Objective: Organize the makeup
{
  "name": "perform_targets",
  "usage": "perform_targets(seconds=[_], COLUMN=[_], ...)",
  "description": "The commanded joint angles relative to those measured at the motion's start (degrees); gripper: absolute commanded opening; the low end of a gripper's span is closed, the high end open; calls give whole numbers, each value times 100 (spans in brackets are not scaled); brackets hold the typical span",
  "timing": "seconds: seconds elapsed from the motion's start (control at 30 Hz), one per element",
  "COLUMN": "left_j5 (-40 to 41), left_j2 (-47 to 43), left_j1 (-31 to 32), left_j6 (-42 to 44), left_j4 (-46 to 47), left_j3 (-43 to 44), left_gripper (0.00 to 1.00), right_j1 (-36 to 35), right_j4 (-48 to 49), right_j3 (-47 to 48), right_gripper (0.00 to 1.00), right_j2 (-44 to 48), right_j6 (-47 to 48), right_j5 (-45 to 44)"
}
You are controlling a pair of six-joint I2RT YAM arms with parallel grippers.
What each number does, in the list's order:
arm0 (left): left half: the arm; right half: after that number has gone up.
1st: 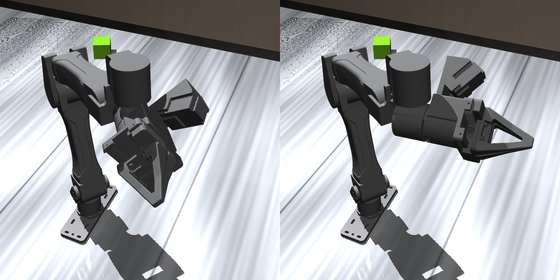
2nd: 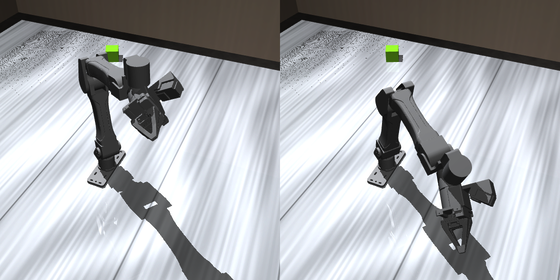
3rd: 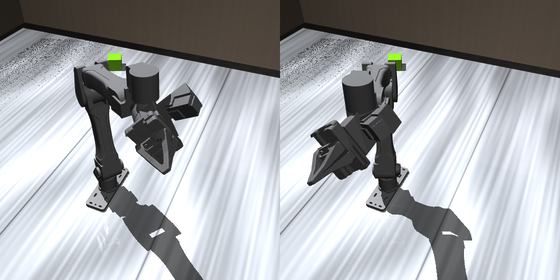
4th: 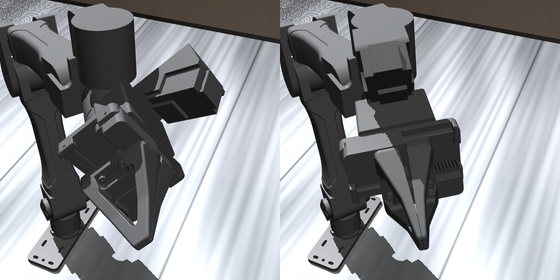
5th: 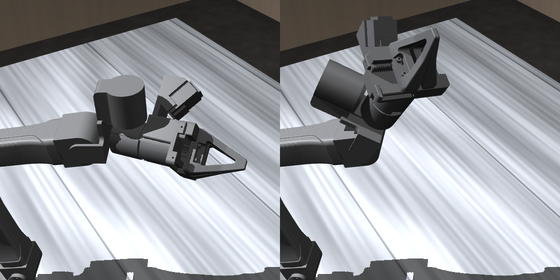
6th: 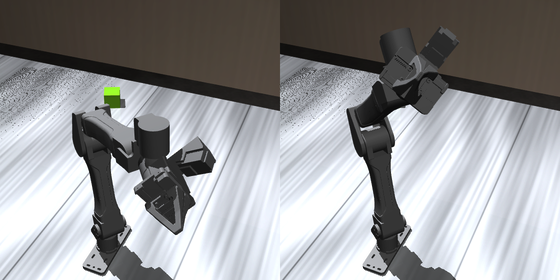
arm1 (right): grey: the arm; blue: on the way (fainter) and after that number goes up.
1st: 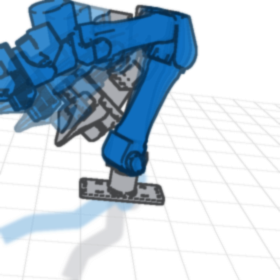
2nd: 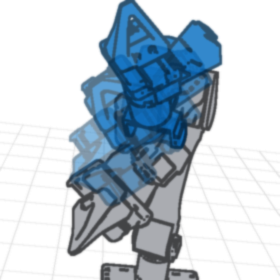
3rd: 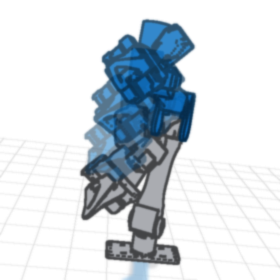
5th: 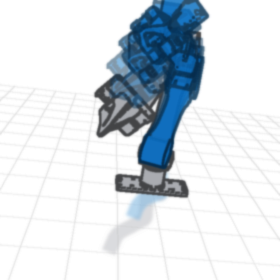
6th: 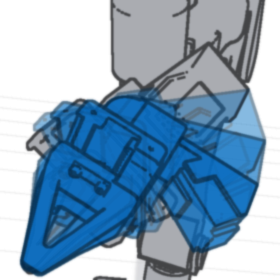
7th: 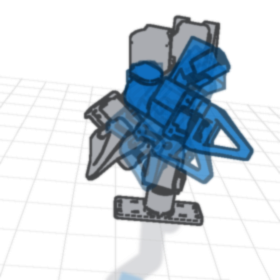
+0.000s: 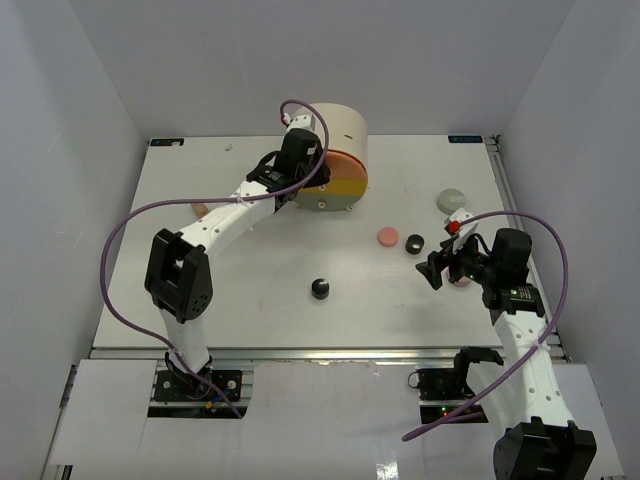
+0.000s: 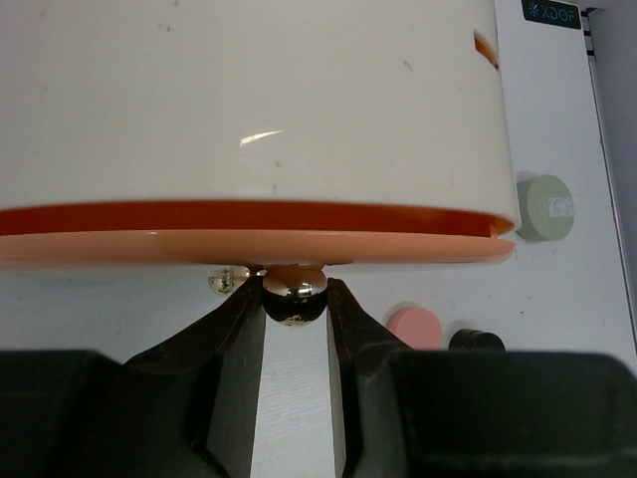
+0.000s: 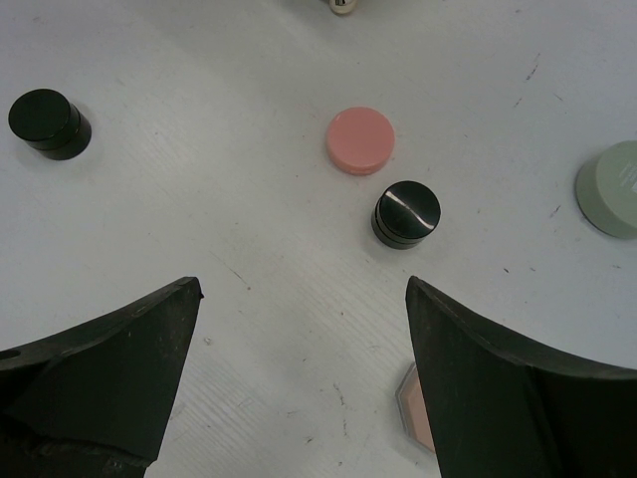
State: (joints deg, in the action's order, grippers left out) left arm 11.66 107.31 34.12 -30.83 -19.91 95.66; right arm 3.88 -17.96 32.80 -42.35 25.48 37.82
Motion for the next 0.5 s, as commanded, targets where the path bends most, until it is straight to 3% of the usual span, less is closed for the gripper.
perform_targets(seconds=[0.0,0.3,0.47], left_j5=[-156,-319,-279], left_j2=[-805,-2009,-2152], left_j1=[176,492,490], left_j6=[104,-134,-151], left_j4=[15,303,446], left_j3=[-446,-1913,-2253], left_gripper=[11,10,15], right_j1=[-1,8,16], right_j4=[187,196,196], right_j3=[127,106,95], right_gripper=[90,90,90], right_j2=[51,27,-2], right_j6=[-78,-56,-34], right_j5=[20,30,42])
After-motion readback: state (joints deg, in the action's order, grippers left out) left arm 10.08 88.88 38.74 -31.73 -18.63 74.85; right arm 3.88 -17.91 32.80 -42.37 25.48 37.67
